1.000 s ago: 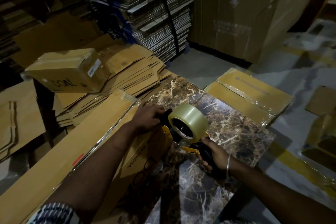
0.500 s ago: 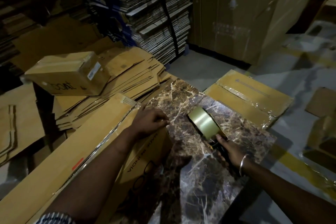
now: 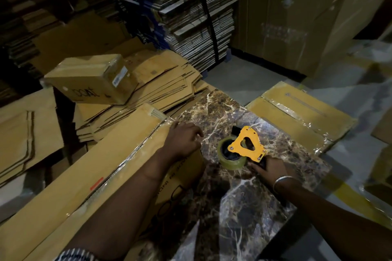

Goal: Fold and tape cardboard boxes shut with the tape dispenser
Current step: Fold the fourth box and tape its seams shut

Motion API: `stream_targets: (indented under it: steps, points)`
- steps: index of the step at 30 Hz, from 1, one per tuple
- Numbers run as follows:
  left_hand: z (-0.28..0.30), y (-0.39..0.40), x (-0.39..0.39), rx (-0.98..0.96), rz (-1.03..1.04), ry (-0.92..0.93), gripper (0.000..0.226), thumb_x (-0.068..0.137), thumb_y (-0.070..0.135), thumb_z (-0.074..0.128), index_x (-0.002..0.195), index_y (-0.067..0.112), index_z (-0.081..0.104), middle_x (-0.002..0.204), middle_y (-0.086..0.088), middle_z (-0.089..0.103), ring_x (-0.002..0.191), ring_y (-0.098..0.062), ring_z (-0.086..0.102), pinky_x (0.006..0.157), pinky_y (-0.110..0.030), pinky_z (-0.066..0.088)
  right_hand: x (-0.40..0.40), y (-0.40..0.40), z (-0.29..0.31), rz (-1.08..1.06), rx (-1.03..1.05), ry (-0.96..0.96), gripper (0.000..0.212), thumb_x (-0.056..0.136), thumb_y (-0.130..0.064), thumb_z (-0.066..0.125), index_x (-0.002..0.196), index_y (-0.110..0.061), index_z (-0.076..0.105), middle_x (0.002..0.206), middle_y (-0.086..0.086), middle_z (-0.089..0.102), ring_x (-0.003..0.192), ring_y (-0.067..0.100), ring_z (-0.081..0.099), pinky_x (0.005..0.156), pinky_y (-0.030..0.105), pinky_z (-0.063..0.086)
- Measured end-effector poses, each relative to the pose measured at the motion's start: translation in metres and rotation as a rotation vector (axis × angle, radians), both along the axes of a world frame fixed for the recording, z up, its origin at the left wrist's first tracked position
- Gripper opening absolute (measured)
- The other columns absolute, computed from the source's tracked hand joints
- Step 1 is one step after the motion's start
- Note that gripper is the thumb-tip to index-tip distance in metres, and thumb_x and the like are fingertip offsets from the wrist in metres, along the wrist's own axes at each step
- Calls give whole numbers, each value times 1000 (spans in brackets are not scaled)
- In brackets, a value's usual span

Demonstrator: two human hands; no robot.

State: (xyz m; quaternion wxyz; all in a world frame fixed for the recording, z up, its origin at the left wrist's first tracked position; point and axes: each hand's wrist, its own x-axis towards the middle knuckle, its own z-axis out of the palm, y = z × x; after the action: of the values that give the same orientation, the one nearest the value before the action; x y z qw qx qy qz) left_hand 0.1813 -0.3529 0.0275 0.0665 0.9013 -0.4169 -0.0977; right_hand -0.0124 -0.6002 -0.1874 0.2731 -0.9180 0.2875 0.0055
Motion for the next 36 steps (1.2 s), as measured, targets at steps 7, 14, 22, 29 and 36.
stream_targets:
  steps: [7,14,22,29,36]
  points:
    - [-4,8,-28,-103,18,58,51,68,46,60,118,37,68,96,17,60,97,-5,56,108,-43,26,4,11,6,15,-36,65,72,72,-97,36,95,-34,64,73,-4,68,61,19,64,57,38,56]
    - [-10,12,-44,-153,57,40,46,77,37,57,122,32,65,105,14,60,107,-10,58,113,-42,20,7,29,-5,-12,-17,21,69,76,-68,67,105,-6,66,88,20,68,78,39,66,64,42,53]
    - [-6,0,-49,-167,238,64,41,79,26,50,113,39,71,137,14,59,133,-13,47,118,-54,-3,8,35,-15,-27,39,56,63,80,-73,62,115,-20,65,102,9,68,91,30,67,67,32,49]
    - [-6,1,-48,-111,292,48,57,80,29,44,132,52,55,166,6,16,154,-17,4,113,-56,-21,17,68,24,-161,-207,-190,96,77,-74,53,135,3,52,127,29,53,111,45,55,88,55,46]
    - [-15,6,-48,-183,283,90,62,99,27,44,157,36,24,168,7,3,153,-11,-8,121,-47,-6,84,135,122,-85,804,-574,73,87,-62,49,143,-15,49,139,3,50,133,22,46,96,16,37]
